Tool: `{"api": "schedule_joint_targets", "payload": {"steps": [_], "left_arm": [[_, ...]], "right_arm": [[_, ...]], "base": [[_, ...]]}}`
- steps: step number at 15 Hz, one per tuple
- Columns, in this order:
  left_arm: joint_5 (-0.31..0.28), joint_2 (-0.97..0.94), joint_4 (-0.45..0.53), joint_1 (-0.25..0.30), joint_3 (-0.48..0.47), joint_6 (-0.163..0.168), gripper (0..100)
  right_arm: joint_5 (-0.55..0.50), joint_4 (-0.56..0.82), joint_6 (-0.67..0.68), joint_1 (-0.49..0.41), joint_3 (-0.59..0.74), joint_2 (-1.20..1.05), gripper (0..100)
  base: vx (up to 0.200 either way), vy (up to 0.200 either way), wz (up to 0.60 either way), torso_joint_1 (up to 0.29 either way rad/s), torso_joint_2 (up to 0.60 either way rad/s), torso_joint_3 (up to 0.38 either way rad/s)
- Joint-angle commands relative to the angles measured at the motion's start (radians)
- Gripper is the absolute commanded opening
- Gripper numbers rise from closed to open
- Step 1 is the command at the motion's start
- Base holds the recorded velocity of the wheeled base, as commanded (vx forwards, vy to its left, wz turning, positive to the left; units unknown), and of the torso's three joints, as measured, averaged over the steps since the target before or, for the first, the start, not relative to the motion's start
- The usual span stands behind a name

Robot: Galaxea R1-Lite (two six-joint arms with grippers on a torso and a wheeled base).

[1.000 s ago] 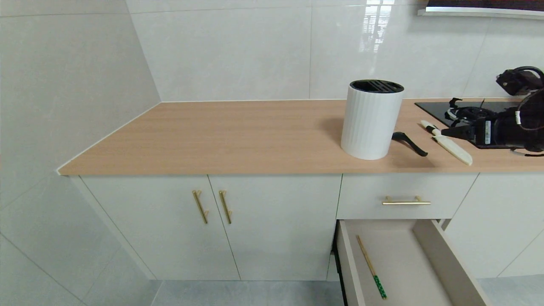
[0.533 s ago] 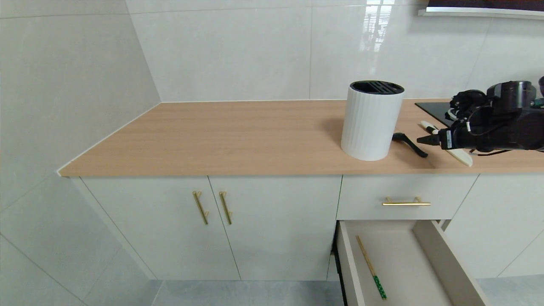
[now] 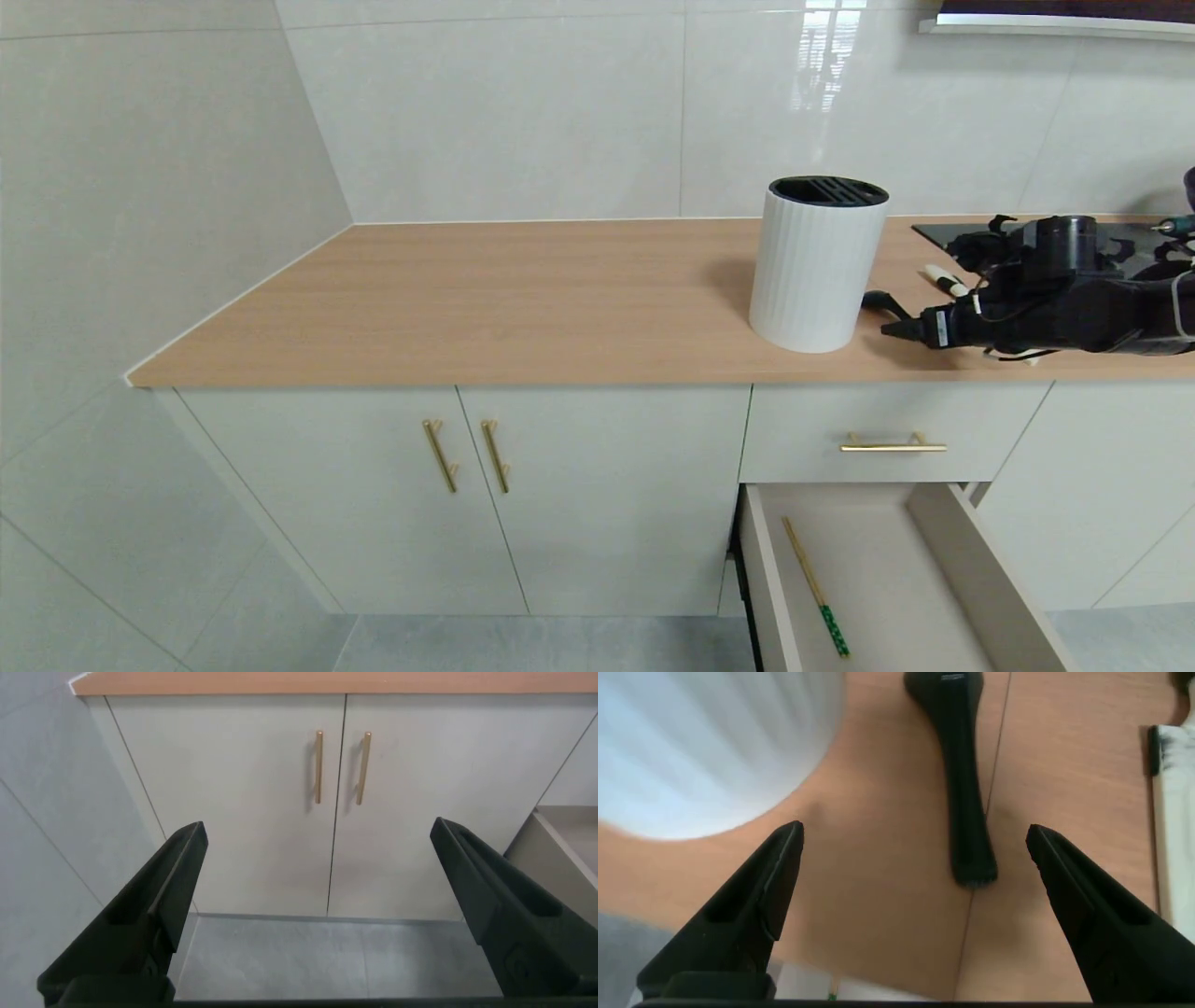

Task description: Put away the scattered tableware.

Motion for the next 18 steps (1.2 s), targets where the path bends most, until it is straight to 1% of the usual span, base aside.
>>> {"api": "schedule_joint_targets", "payload": {"steps": [1, 4, 5, 7, 10, 12, 18], "left_arm": [[0.001, 0.000, 0.000, 0.000, 0.000, 0.000, 100], [-0.001, 0.000, 0.000, 0.000, 0.000, 0.000, 100], [0.001, 0.000, 0.000, 0.000, 0.000, 0.000, 100], [0.001, 0.000, 0.000, 0.000, 0.000, 0.000, 100], [0.001, 0.000, 0.000, 0.000, 0.000, 0.000, 100], [0.001, 0.000, 0.000, 0.000, 0.000, 0.000, 100], [0.001, 0.000, 0.000, 0.000, 0.000, 0.000, 100]], "right_arm": [[0.000, -0.002, 0.002, 0.000, -0.029, 0.043, 100], [-0.001, -0.002, 0.003, -0.004, -0.045, 0.054, 100], [-0.008, -0.032, 0.003, -0.007, -0.068, 0.081, 100], [-0.009, -0.069, 0.009, -0.012, -0.072, 0.097, 100], [-0.017, -0.072, 0.012, -0.012, -0.075, 0.101, 100], [-0.043, -0.071, 0.014, -0.015, -0.106, 0.123, 100], [-0.044, -0.071, 0.014, -0.023, -0.109, 0.132, 100]], "base": [[0.000, 0.000, 0.00, 0.000, 0.00, 0.000], [0.000, 0.000, 0.00, 0.000, 0.00, 0.000], [0.000, 0.000, 0.00, 0.000, 0.00, 0.000], [0.000, 0.000, 0.00, 0.000, 0.00, 0.000], [0.000, 0.000, 0.00, 0.000, 0.00, 0.000], [0.000, 0.000, 0.00, 0.000, 0.00, 0.000], [0.000, 0.000, 0.00, 0.000, 0.00, 0.000]]}}
